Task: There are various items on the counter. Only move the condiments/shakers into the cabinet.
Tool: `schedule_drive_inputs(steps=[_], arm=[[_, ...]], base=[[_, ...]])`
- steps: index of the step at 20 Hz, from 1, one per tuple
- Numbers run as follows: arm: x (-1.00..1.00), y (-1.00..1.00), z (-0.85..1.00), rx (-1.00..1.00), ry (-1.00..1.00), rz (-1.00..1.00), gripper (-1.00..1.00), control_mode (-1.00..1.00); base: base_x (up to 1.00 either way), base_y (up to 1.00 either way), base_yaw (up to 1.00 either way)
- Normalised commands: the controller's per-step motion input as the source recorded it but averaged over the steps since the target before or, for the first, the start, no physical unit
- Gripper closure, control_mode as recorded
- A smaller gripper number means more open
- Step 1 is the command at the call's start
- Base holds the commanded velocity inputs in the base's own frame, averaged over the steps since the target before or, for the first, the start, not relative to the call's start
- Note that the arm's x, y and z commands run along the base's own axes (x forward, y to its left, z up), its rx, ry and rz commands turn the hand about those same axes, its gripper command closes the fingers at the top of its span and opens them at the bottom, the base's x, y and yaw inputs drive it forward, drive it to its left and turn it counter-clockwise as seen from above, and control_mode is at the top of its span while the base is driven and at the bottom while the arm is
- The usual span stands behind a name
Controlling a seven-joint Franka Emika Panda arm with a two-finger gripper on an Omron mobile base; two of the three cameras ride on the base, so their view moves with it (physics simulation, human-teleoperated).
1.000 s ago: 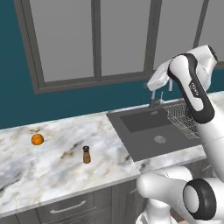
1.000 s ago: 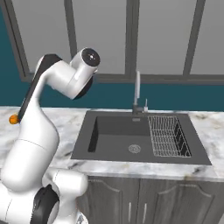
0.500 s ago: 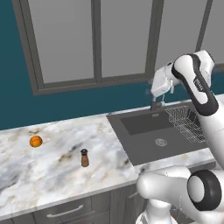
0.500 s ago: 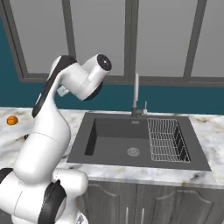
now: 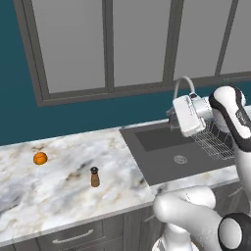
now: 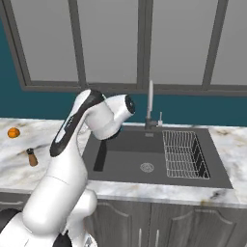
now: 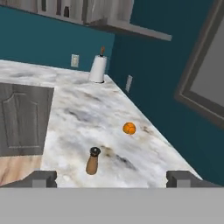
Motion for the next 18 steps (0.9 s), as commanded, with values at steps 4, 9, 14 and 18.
schedule_drive_inputs(steps=[4,9,14,18], arm=[[-1.00,0.09,-0.84,0.22,-0.44,0.00,-1.00,-1.00],[-0.49,0.36,-0.94,0.31,-0.10,0.00,-1.00,-1.00],[-0.10,0.61,-0.81,0.18,0.01,0.00,-1.00,-1.00],[-0.02,0.60,-0.59,0.09,0.15,0.02,-1.00,-1.00]], base=[[0.00,0.00,0.00],[0.00,0.00,0.00],[0.00,0.00,0.00],[0.00,0.00,0.00]])
